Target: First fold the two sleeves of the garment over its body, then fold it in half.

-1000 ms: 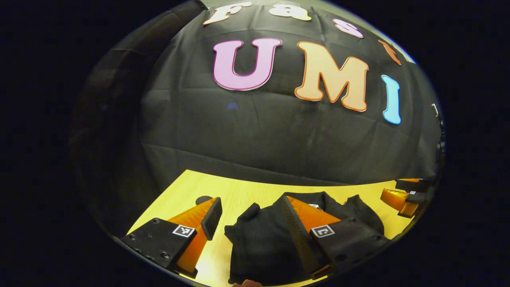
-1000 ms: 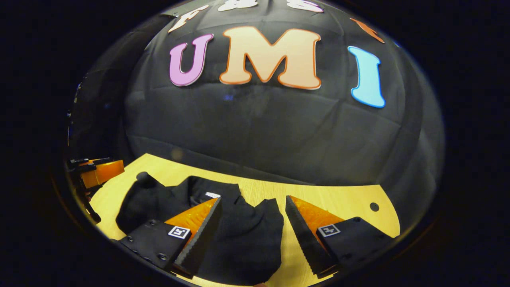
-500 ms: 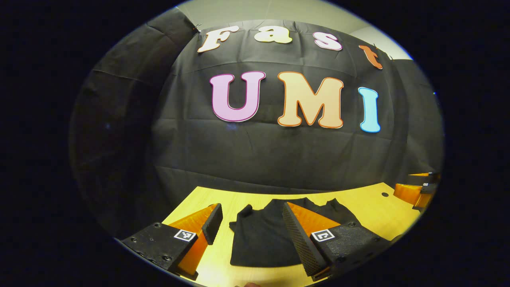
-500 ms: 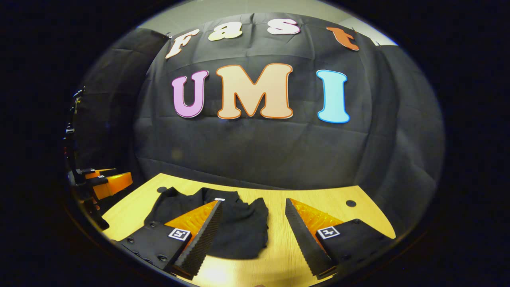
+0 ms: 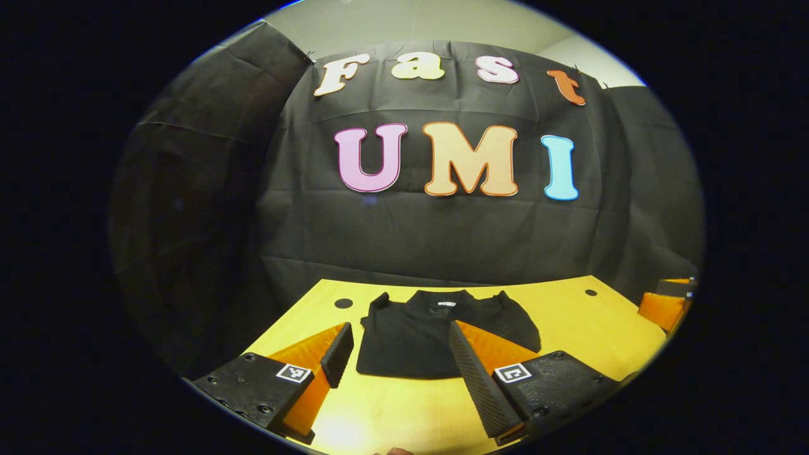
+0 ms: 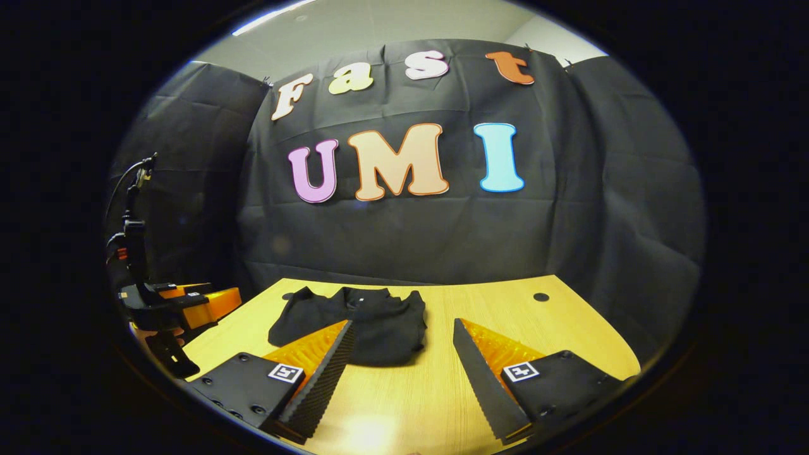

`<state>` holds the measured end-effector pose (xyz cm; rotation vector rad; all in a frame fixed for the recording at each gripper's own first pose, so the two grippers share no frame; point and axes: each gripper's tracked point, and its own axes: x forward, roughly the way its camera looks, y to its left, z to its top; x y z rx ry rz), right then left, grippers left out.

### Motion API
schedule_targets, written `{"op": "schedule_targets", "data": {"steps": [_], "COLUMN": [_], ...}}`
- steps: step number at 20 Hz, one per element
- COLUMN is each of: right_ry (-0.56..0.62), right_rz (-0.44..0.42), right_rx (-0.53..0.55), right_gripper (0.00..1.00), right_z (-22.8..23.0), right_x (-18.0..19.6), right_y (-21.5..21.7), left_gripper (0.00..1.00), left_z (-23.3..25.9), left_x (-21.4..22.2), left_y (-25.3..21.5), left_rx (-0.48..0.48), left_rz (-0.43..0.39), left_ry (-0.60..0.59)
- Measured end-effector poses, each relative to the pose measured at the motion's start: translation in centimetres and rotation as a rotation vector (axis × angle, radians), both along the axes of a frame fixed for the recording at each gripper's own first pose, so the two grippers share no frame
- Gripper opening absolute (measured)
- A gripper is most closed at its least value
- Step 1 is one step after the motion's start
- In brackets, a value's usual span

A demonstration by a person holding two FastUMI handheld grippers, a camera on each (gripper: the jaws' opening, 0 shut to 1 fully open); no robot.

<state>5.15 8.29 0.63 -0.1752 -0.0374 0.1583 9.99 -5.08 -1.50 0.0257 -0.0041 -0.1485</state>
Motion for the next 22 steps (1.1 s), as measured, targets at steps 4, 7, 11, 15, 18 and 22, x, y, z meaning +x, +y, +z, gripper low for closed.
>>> {"op": "schedule_targets", "data": {"steps": [4,7,11,15,18,22], "right_ry": [-0.003,-0.012,-0.026,-0.027,-0.028,-0.03], "right_rz": [0.02,0.029,0.031,0.029,0.024,0.021], "right_rx": [0.024,0.021,0.028,0.037,0.033,0.043], "right_gripper": [1.0,1.0,0.99,1.0,1.0,1.0], "right_z": [-1.8,-2.4,-2.6,-2.8,-3.0,-3.1], "right_x": [-3.4,-5.2,-6.7,-7.7,-8.2,-8.6], "right_y": [-1.2,-1.8,-2.5,-3.1,-3.4,-3.6], "left_gripper": [0.89,0.89,0.9,0.88,0.88,0.9], "left_z": [-0.5,-1.5,-2.3,-1.5,-1.1,-1.2], "left_x": [-3.7,-5.7,-8.1,-9.0,-9.4,-9.9], "left_y": [-1.1,-2.4,-3.9,-4.6,-4.9,-5.0], "left_rx": [0.005,0.012,0.017,0.019,-0.005,-0.006], "left_rz": [-0.003,-0.016,-0.039,-0.047,-0.055,-0.063], "left_ry": [-0.018,-0.006,-0.002,-0.021,-0.031,-0.031]}}
